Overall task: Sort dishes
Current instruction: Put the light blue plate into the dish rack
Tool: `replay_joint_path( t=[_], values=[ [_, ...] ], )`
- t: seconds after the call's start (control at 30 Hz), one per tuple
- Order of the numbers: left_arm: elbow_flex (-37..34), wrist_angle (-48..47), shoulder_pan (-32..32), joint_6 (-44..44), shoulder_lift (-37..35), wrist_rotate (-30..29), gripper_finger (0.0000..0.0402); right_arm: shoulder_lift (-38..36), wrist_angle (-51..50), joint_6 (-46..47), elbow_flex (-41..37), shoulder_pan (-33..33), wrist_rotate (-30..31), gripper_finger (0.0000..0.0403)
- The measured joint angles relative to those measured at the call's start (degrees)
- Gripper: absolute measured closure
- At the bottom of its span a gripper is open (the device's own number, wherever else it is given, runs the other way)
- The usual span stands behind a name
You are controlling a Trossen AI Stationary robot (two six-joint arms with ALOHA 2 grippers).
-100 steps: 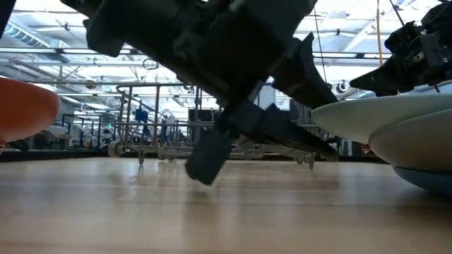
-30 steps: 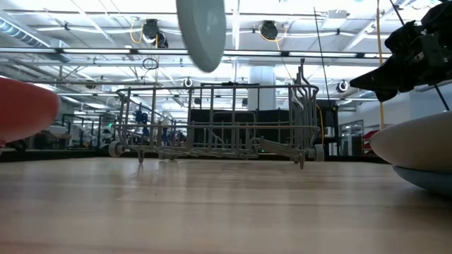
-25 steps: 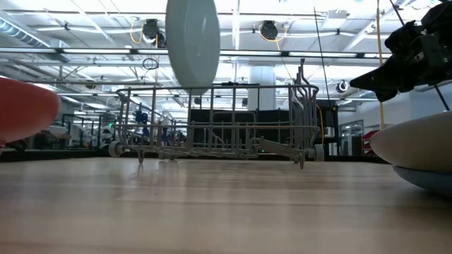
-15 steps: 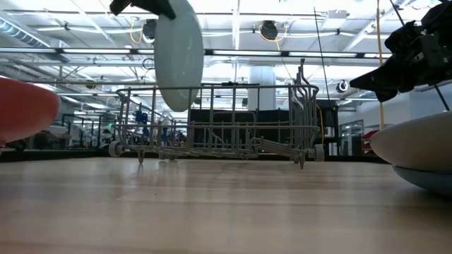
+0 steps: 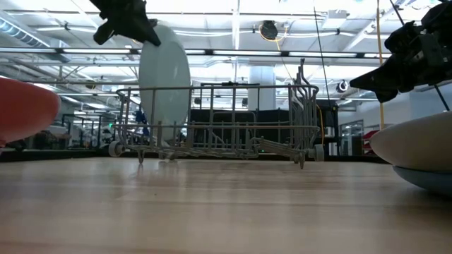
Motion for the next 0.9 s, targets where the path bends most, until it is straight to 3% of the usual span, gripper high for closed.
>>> replay_joint_path(
  t=[0.53,0.9],
  values=[
    [0.0,-2.6,0.1,-1.5,-0.7,2.9,0.0394,0.0,0.2,0.2,0.0,0.0,0.0,0.0399],
    [0.1,-2.9,5.2,-7.9,-1.0,15.6,0.0394,0.0,0.5,0.2,0.0,0.0,0.0,0.0399]
  ],
)
